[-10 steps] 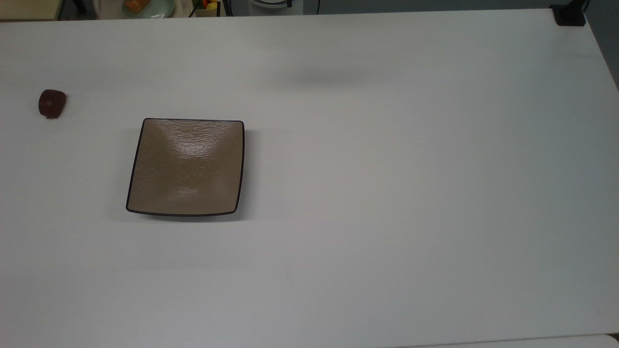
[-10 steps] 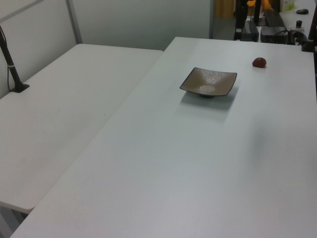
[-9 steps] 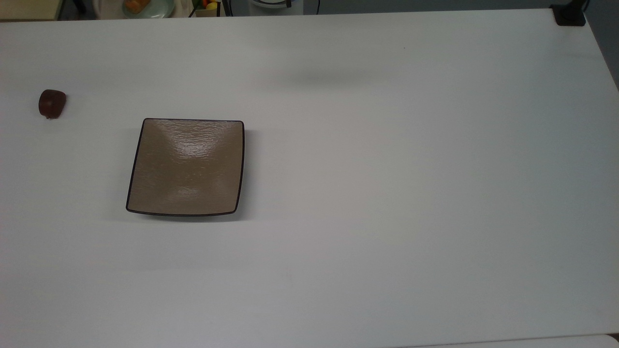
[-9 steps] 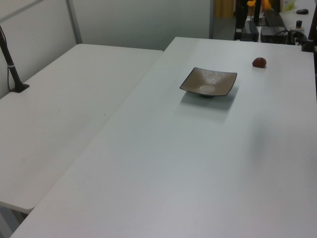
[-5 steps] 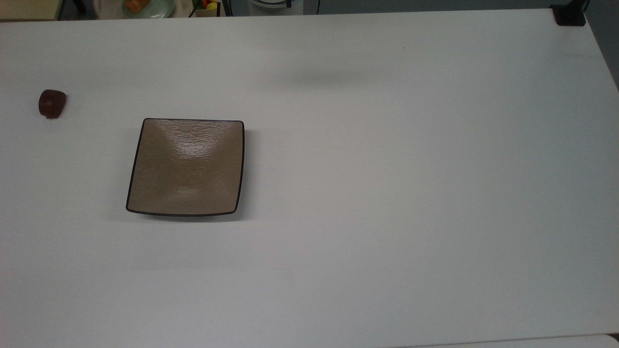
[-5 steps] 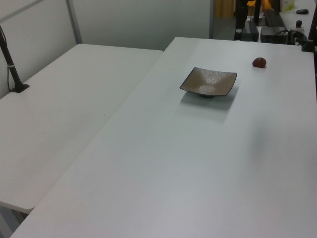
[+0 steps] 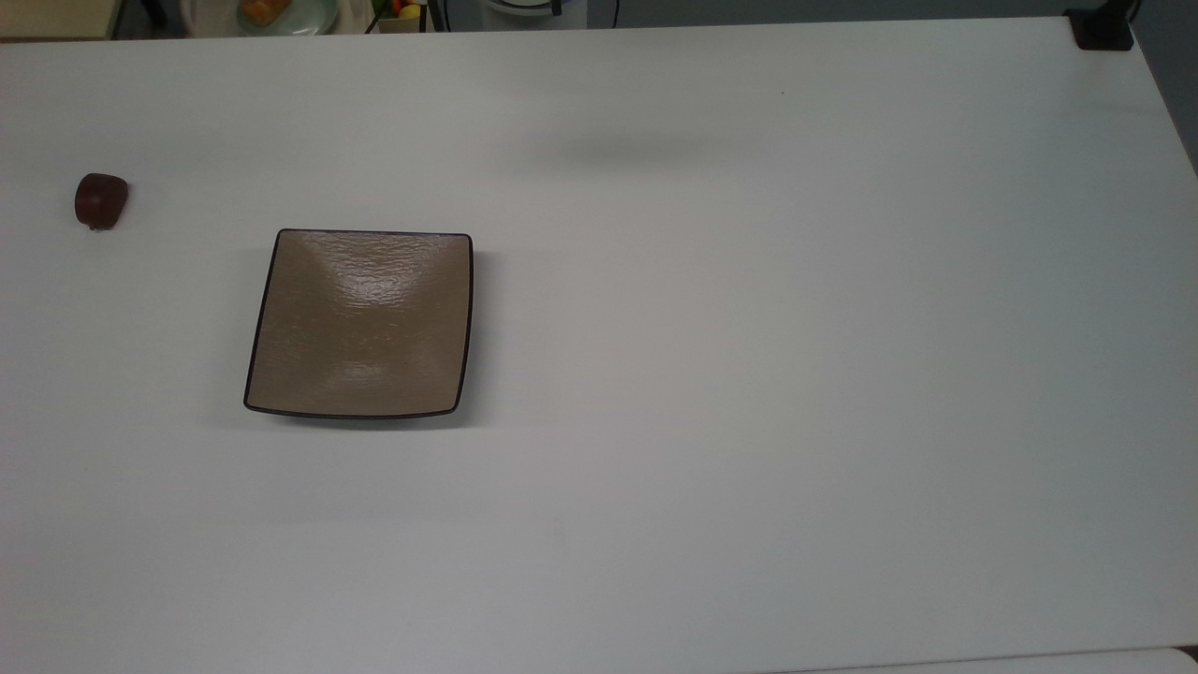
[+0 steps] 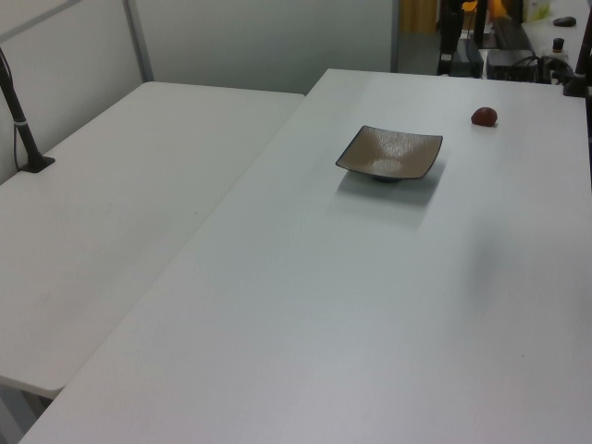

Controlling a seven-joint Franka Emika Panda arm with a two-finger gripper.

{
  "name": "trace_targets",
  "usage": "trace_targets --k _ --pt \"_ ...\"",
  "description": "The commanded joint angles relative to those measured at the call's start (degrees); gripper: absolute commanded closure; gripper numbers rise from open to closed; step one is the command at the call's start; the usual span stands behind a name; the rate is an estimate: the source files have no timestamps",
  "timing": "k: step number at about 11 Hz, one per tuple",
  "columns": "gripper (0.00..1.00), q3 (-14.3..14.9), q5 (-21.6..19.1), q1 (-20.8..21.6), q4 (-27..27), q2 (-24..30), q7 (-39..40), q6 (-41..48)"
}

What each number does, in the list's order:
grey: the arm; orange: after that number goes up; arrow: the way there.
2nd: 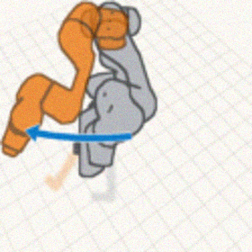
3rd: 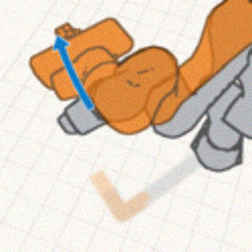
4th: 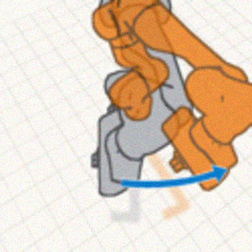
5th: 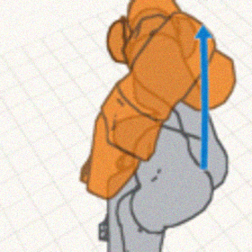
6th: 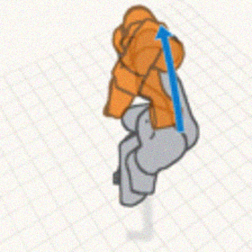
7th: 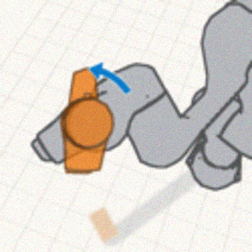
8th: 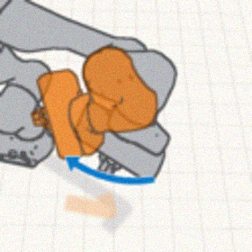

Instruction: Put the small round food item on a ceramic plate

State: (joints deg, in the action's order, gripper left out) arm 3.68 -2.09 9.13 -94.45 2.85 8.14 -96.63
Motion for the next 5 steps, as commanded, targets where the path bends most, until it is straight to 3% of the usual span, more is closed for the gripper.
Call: trace_targets --k 1,5 --pt "0.00 0.8 -0.9 0.5 -1.5 1.0 -0.3 0.7" --pt "0.00 0.8 -0.9 0.2 -1.7 -0.4 2.7 0.0"
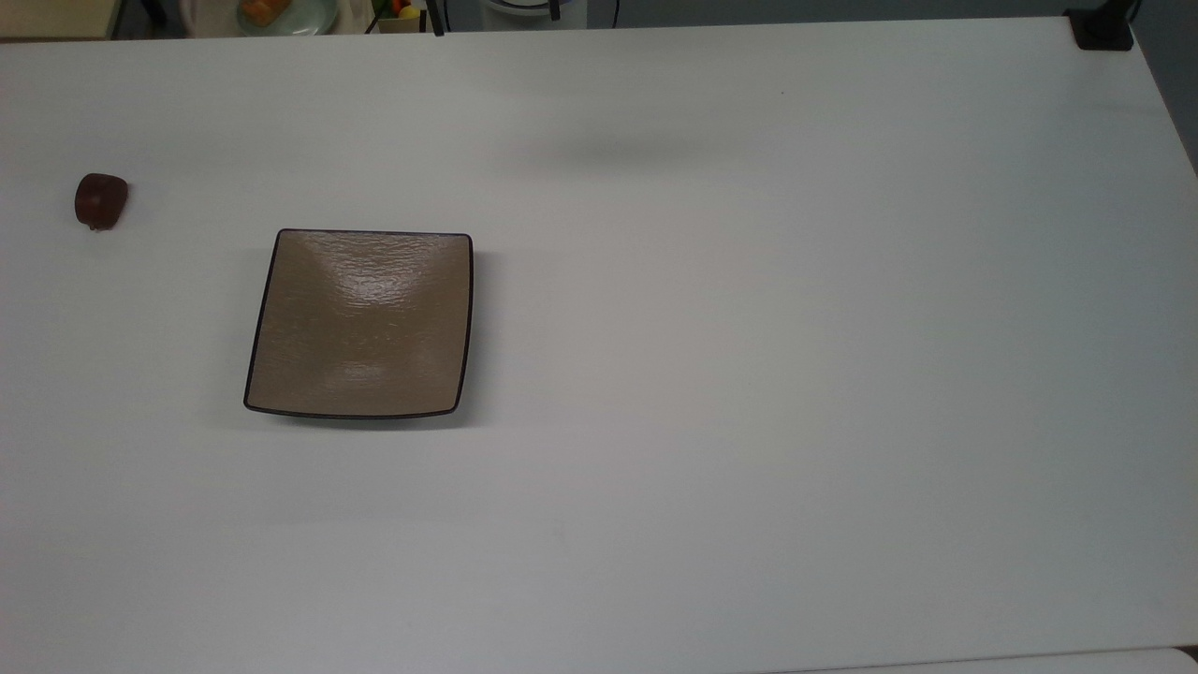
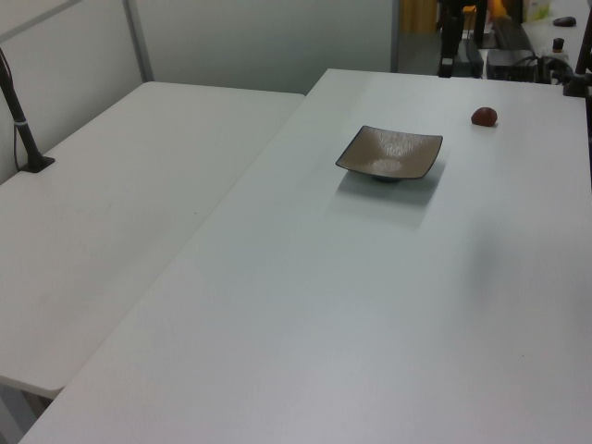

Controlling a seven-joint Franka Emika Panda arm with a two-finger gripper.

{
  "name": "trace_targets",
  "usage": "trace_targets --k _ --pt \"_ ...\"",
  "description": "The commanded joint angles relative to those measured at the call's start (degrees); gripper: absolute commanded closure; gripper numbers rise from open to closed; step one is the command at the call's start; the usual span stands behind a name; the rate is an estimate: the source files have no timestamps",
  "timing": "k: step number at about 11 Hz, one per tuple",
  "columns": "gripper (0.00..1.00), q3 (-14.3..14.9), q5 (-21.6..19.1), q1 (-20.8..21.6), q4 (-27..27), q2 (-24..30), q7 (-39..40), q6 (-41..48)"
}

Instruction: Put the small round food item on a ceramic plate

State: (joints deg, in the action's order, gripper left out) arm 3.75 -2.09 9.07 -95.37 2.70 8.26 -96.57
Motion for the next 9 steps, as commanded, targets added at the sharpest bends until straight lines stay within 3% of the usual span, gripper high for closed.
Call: trace_targets --k 1,5,9 --pt "0.00 0.7 -0.8 -0.9 -0.7 -0.2 4.1 -0.1" --pt "0.00 0.8 -0.1 -7.8 -0.6 -0.3 15.0 -2.6" --pt "0.00 4.6 -0.1 -13.8 -0.6 -2.6 25.0 -7.6"
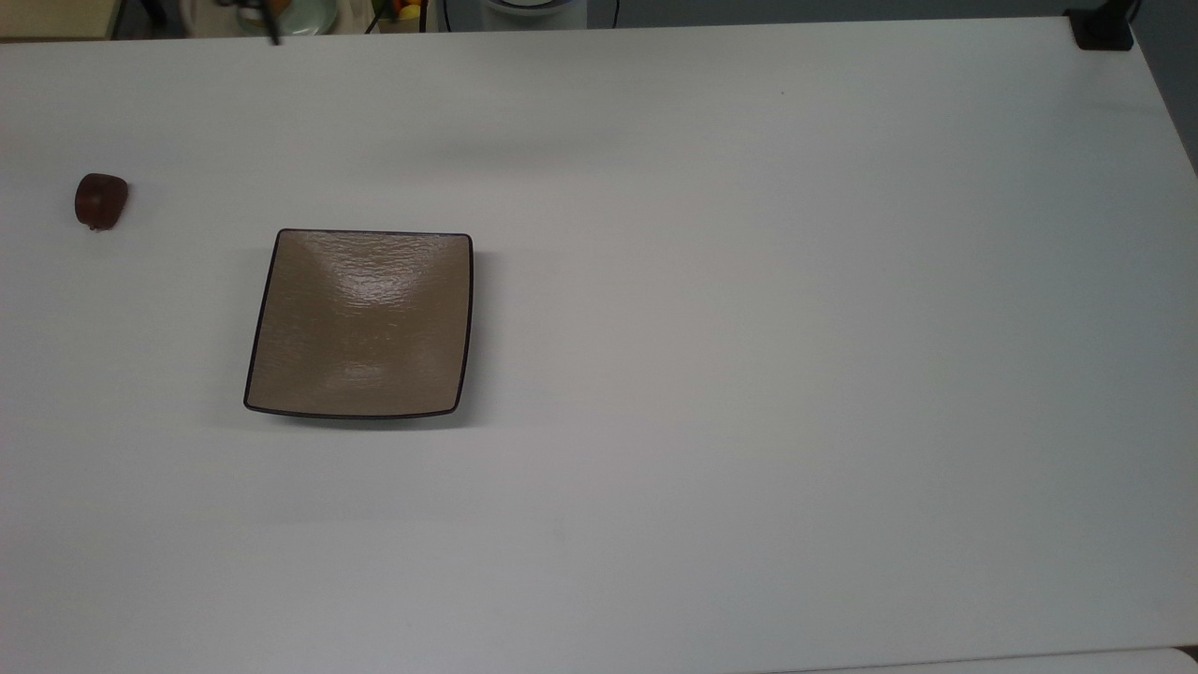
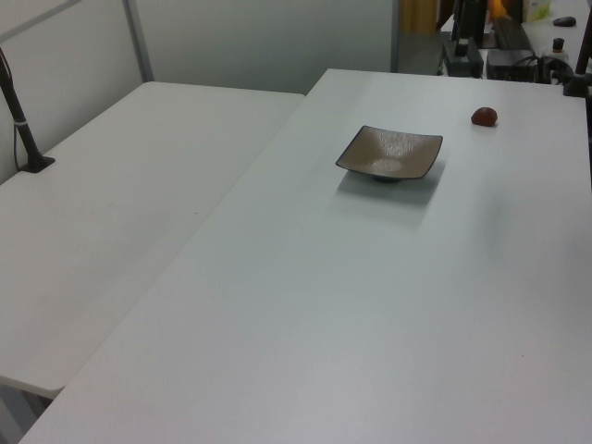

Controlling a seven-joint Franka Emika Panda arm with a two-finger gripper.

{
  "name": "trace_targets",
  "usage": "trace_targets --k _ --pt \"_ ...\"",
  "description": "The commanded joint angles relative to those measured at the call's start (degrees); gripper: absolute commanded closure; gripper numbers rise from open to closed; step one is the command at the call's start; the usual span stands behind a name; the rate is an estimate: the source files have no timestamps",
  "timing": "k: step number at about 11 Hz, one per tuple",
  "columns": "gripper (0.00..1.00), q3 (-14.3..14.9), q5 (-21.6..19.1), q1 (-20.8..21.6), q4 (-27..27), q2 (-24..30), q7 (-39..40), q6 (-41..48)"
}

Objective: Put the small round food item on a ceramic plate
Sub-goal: 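Move the open gripper over the small dark-red food item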

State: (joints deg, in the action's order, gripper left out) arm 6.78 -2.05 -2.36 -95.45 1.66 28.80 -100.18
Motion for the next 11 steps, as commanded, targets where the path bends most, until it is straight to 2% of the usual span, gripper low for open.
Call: trace_targets --k 1,3,5,11 --pt "0.00 1.6 -0.2 -4.5 -0.5 -2.8 5.6 -6.0" --pt "0.00 2.4 -0.2 -8.3 -0.5 -6.4 6.8 -11.5" --pt "0.00 4.3 -0.2 -9.5 -0.6 -9.4 6.9 -15.2" --pt "0.00 4.4 0.6 -15.1 -0.5 -17.8 9.3 -18.5"
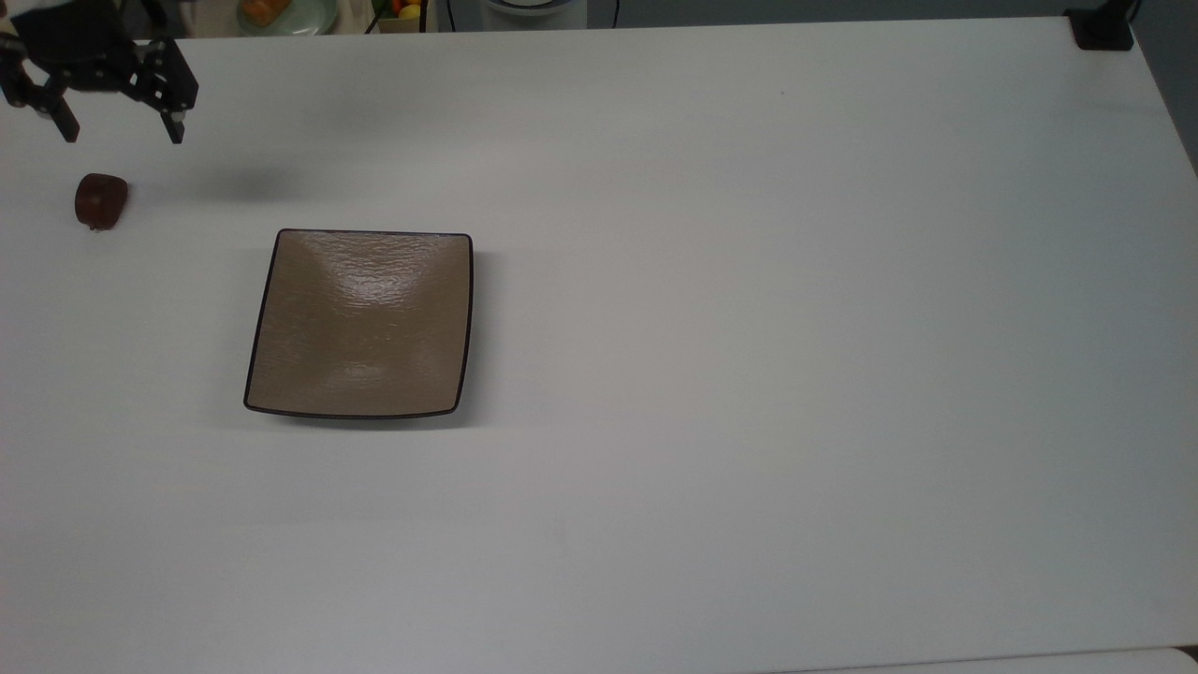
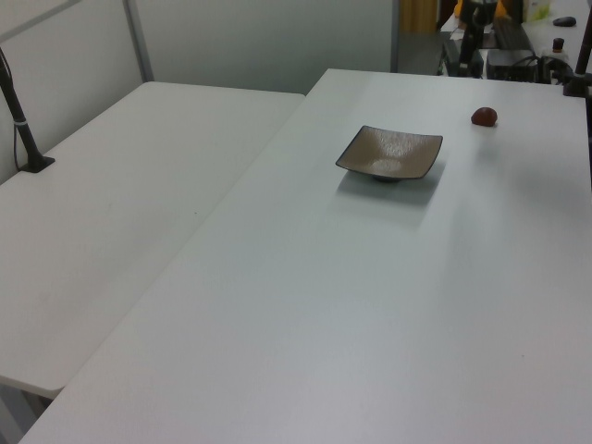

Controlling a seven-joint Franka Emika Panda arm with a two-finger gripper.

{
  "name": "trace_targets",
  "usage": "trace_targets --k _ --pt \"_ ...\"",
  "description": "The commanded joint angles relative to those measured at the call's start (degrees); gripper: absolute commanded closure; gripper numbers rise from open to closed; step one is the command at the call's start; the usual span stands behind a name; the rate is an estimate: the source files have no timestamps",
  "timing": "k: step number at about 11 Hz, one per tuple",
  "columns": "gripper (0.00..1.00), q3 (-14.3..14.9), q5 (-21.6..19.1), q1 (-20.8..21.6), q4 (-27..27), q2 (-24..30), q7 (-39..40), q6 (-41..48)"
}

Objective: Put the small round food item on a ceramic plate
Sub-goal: 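Move the open gripper over the small dark-red food item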

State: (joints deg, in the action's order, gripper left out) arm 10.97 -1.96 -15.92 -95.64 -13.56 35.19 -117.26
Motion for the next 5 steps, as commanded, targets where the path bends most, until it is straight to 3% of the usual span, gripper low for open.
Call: trace_targets --k 1,5 --pt "0.00 0.2 0.7 -2.2 -0.4 -3.5 4.3 -2.4" --pt "0.00 0.2 1.2 -4.6 -0.3 -8.5 5.2 -8.3"
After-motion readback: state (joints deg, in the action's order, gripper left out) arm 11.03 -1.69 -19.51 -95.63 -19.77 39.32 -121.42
